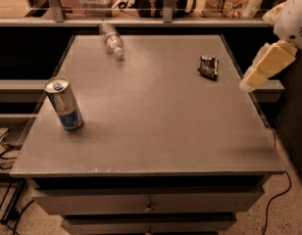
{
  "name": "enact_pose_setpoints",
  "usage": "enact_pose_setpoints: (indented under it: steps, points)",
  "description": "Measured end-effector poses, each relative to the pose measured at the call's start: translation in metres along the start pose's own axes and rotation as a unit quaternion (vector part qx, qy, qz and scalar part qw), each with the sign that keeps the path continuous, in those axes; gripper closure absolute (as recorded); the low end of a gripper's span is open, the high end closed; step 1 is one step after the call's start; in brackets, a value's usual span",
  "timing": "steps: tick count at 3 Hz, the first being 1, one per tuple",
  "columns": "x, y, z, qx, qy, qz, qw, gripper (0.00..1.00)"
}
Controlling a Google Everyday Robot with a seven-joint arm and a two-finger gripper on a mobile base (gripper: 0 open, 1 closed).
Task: Move rxbar chocolate near redbull can
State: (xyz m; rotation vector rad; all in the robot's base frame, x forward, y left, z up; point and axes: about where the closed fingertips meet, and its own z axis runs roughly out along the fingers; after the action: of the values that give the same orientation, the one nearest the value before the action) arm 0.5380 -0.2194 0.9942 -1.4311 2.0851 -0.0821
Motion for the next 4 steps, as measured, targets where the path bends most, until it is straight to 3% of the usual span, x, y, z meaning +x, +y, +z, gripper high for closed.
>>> enact_pose_setpoints:
  steps: [1, 2, 4]
  points:
    - [-0.008, -0.016, 0.051, -0.031, 0.010, -0.010, 0.9994, 0.00]
    - [-0.008, -0.016, 0.051, -0.031, 0.010, -0.010, 0.9994, 0.00]
    - [-0.024, -0.025, 0.094, -0.050, -0.032, 0.027, 0.9979, 0.00]
